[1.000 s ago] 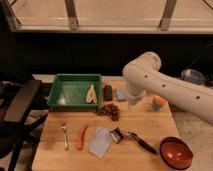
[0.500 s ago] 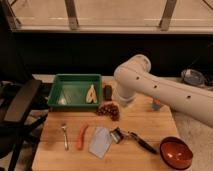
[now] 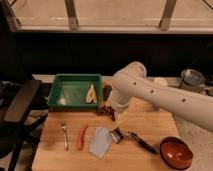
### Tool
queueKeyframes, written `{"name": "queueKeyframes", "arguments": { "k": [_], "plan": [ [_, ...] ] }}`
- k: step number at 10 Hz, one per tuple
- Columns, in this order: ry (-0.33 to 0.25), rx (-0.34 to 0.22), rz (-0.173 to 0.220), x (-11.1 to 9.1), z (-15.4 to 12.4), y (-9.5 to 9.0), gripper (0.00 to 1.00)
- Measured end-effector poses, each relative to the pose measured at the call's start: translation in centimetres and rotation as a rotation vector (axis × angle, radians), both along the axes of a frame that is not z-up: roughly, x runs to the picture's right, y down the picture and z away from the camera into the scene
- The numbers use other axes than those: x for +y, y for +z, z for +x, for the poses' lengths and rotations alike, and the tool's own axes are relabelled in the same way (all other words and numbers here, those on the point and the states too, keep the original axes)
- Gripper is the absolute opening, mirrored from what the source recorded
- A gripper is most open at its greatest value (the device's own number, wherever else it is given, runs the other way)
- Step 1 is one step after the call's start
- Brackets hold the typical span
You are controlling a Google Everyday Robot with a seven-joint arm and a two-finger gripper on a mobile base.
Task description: Place towel in paper cup
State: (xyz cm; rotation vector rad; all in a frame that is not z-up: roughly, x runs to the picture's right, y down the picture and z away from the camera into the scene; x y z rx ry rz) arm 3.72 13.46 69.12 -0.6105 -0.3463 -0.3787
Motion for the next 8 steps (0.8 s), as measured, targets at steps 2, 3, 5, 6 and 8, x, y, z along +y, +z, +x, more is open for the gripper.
{"name": "queueKeyframes", "arguments": {
  "k": [2,3,5,6,8],
  "plan": [
    [-0.039,-0.082,-0.059,3.2,-2.7,0.8,0.65],
    [-0.053,-0.106,-0.081,4.1,-3.3,1.2,0.65],
    [-0.078,-0.152,-0.134,6.6,-4.8,2.1,0.65],
    [-0.087,-0.184,-0.163,8.0,-5.8,2.6,0.65],
    [-0.094,-0.219,-0.193,10.0,-7.1,3.6,0.65]
  ]
}}
